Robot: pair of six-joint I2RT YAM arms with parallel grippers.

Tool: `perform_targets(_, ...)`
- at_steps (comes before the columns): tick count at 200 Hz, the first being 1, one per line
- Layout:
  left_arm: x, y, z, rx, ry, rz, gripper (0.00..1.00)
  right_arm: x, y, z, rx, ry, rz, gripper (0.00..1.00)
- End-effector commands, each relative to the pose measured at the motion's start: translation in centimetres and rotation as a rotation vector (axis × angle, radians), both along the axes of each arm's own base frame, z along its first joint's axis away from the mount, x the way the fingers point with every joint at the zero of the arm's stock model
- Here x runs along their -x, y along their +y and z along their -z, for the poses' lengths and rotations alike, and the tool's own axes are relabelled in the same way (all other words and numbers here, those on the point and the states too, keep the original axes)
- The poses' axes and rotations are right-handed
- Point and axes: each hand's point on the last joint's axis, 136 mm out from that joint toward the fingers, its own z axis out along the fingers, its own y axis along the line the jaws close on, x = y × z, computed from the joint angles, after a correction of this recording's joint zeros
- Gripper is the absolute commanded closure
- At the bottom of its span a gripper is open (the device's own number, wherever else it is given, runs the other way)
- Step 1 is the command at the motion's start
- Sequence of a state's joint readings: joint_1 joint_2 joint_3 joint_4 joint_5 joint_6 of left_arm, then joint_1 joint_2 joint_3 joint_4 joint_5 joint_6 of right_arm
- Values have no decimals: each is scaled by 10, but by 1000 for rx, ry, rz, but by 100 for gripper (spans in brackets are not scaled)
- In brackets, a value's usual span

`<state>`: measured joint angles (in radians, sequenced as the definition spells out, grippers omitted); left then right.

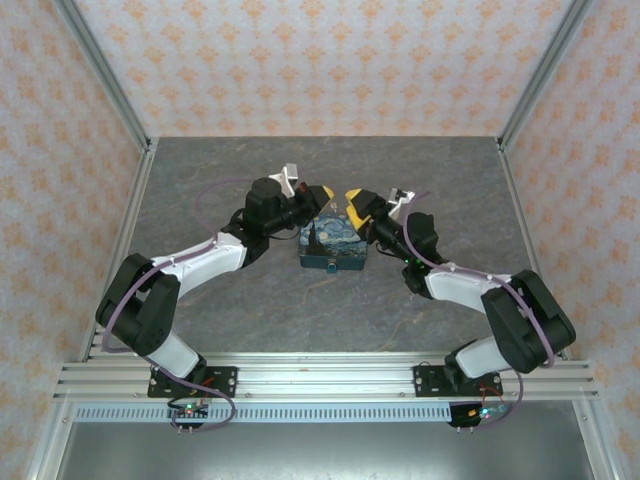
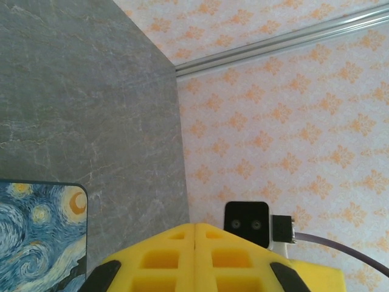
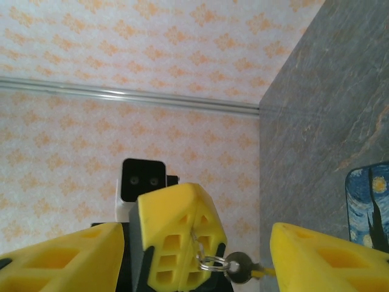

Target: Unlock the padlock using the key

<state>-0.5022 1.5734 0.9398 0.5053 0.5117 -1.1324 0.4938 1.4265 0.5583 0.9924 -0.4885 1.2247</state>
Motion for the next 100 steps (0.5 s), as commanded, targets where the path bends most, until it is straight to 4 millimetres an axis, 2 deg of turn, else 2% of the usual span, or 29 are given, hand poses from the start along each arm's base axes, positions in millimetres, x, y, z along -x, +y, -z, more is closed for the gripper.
perform_targets(1, 1, 5, -18, 29, -54, -32, 100, -3, -7, -17, 6, -47, 53, 35)
perform_targets(51, -2, 9, -17, 59, -46, -69, 100, -11, 11, -35, 36, -96, 38, 37)
perform_targets(100, -3, 11, -20, 74, -47, -87, 100, -16, 33, -29, 55, -120, -14, 37)
